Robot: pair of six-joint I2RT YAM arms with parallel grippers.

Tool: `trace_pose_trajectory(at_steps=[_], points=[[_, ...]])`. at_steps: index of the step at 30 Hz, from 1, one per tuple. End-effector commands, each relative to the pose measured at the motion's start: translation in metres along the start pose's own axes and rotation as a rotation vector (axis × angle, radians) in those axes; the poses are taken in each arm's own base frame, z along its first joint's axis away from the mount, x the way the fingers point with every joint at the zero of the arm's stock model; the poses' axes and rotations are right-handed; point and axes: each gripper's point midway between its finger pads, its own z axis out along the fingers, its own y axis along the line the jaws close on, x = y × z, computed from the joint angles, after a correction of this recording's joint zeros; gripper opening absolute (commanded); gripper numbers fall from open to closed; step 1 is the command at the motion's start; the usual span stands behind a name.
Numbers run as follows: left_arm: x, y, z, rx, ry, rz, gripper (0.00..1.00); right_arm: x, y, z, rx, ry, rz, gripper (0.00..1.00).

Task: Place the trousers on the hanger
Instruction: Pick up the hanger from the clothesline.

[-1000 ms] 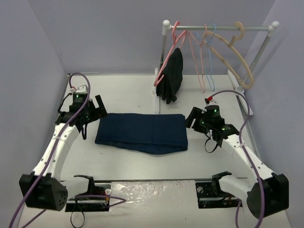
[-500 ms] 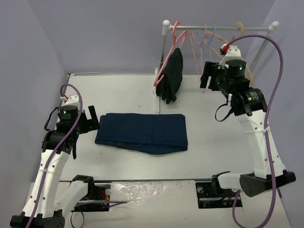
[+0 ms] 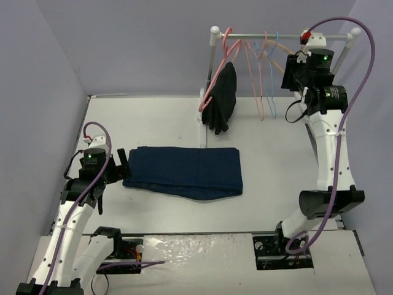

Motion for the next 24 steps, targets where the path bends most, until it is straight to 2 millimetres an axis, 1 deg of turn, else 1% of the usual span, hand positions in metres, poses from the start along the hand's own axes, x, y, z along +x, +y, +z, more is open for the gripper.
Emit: trace_pose_trajectory(at_steps=[1,5,7,11,18,22,24], points=[[-0.031,-0.003,-0.003,-0.003,-0.113,-0.020,0.97,-0.030,0.014,0.021,-0.085,-0.099,-0.031,0.38],[-0.030,-0.004,0.002,-0.003,-0.096,-0.013,0.97,-0.039,0.027,0.032,-0.147,-0.134,-0.023,0.38],[-0.029,-0.005,0.004,-0.002,-0.089,-0.011,0.97,-0.039,0.032,0.040,-0.173,-0.140,-0.013,0.38],[-0.030,-0.004,0.004,-0.005,-0.093,-0.008,0.97,-0.038,0.035,0.054,-0.180,-0.143,-0.006,0.38],[-0.030,-0.004,0.006,-0.010,-0.087,-0.005,0.97,-0.025,0.036,0.079,-0.175,-0.115,-0.010,0.37],[-0.030,-0.001,0.006,-0.025,-0.086,-0.005,0.97,-0.020,0.039,0.088,-0.190,-0.107,-0.015,0.36],[-0.030,0.000,0.007,-0.031,-0.086,-0.005,0.97,-0.020,0.041,0.090,-0.199,-0.109,-0.020,0.33]])
